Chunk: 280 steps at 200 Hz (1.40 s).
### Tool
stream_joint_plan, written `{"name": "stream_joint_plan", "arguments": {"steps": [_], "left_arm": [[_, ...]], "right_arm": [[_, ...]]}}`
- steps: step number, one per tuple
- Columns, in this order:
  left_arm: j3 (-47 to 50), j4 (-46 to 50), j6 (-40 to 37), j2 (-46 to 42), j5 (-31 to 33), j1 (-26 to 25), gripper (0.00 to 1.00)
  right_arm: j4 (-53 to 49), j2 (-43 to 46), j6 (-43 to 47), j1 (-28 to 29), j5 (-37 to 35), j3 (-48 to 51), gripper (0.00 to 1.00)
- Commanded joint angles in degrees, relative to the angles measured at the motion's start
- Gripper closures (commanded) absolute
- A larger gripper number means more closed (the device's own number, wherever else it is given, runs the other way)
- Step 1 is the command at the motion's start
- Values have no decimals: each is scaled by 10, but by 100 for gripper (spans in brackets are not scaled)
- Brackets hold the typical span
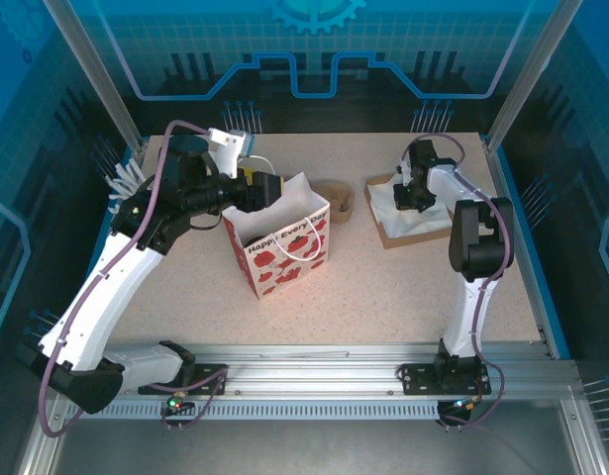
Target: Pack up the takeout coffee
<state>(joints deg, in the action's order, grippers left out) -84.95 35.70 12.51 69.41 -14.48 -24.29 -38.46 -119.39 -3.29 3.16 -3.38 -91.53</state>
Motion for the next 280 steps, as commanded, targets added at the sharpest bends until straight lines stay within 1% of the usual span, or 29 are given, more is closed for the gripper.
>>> {"name": "stream_joint_plan", "arguments": {"steps": [1,25,43,61,82,102,150,165,196,225,253,280], "left_arm": [[7,6,-17,4,-14,-3,34],[7,6,-15,3,-15,-4,34],[8,0,-8,0,-16,-4,34],[13,-19,5,-6,-20,-5,34],[13,-37,14,-10,-24,-12,35],[5,-46,10,-2,-19,-35,35],[-32,-79,7,44,6,-111,33],[-40,-106,39,64,7,-126,33],[-51,-181,142,114,-4,-131,30],[-117,-203,226,187,-50,-132,28],[-167,-236,307,247,-81,-133,25],[-208,-238,348,294,-93,-134,23]], "right_arm": [[-21,14,1,-9,12,-16,88],[-21,47,-1,-9,16,-10,93],[-14,89,-12,-15,37,7,96],[11,148,-35,-29,89,42,99],[54,223,-77,-54,173,90,100],[87,292,-116,-71,233,124,100],[127,423,-188,-76,295,139,100],[136,451,-207,-76,308,136,100],[186,499,-266,-73,345,142,100],[230,523,-314,-65,360,144,100],[259,536,-344,-54,359,147,100],[275,541,-357,-43,356,148,100]]}}
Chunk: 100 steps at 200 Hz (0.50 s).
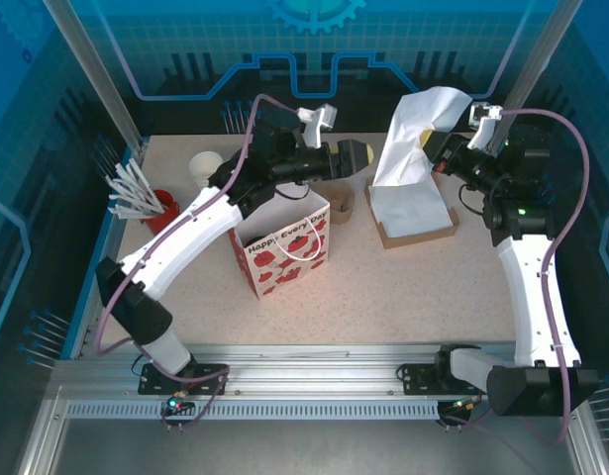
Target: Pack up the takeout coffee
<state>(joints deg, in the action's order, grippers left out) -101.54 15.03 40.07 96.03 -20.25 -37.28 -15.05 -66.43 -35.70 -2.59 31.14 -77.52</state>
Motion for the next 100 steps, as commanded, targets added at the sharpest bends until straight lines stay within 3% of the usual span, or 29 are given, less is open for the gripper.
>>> {"name": "stream_joint_plan", "arguments": {"steps": [1,36,64,100], "left_arm": [[-43,-31,73,30,-36,-4,23],[-81,-26,88,80,-45,-7,20],[-111,-40,104,112,-69,-7,24],[-127,-63,122,132,-84,-6,50]], "right_arm": [[42,11,-33,14,11,8,100],[52,12,-39,27,9,9,100],[54,12,-40,31,9,13,100],[51,14,-37,31,5,15,100]]}}
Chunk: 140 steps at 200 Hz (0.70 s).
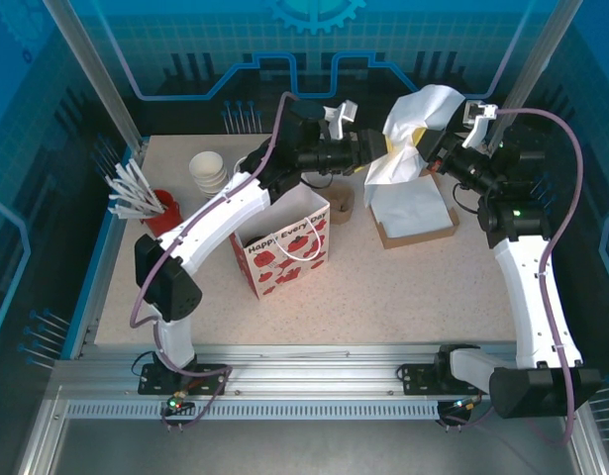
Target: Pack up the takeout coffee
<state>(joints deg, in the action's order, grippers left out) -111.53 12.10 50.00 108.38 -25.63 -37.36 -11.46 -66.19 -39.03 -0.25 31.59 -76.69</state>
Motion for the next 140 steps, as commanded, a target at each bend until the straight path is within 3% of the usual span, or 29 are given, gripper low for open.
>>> {"name": "stream_joint_plan", "arguments": {"steps": [1,91,121,131,140], "left_arm": [[-26,-35,24,9,-30,-5,50],[-28,-49,8,4,-24,-3,100],[-29,-30,-49,-24,-12,6,100],[-29,-24,-86,-38,-14,7,100],[-29,-17,-125,-53,-20,8,100]], "right_arm": [[15,12,-4,8,1,7,100],[10,12,7,8,-15,25,100],[-26,22,34,7,-45,31,97],[-40,32,46,7,-60,39,91],[-49,42,56,7,-66,49,79]]}}
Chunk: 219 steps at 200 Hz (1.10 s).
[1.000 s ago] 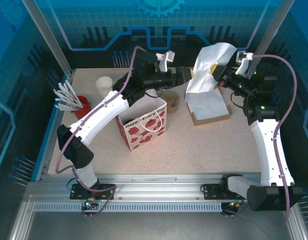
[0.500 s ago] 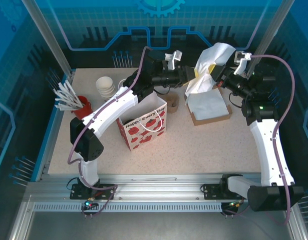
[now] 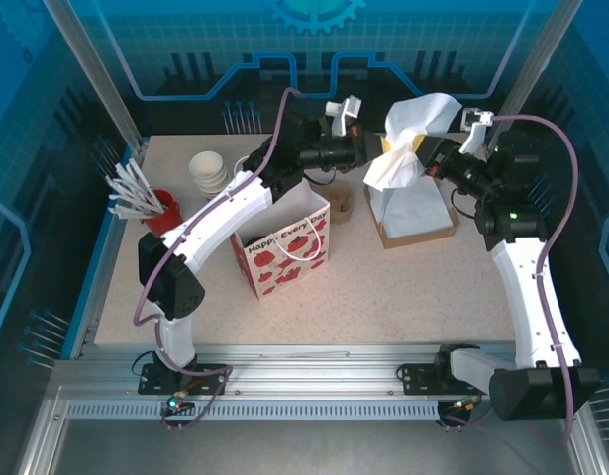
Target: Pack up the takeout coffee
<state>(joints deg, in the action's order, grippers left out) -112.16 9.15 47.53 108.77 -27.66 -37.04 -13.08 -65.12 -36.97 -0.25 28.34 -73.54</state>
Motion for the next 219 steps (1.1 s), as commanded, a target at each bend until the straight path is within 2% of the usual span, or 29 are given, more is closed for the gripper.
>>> {"name": "stream_joint_plan", "arguments": {"steps": [1,33,49,80,127,162,219], "left_arm": [[-23,13,-103,-59,-1,5,100],[-44,105,-266,-116,-2,9,100],[-55,163,-334,-144,-1,20,100],[-66,289,-482,-210,25,36,100],[-92,460,-670,-285,51,75,100],[-134,578,-793,-283,72,89,100],[-194,676,-906,-236,87,96,100]], "right_arm": [[-34,33,37,7,-34,18,77],[-100,57,92,7,-2,15,29],[-141,72,123,8,8,8,18],[-177,93,156,9,14,9,14],[-155,83,156,14,33,38,14],[-130,65,147,31,39,52,15],[-131,49,155,49,31,54,17]]}}
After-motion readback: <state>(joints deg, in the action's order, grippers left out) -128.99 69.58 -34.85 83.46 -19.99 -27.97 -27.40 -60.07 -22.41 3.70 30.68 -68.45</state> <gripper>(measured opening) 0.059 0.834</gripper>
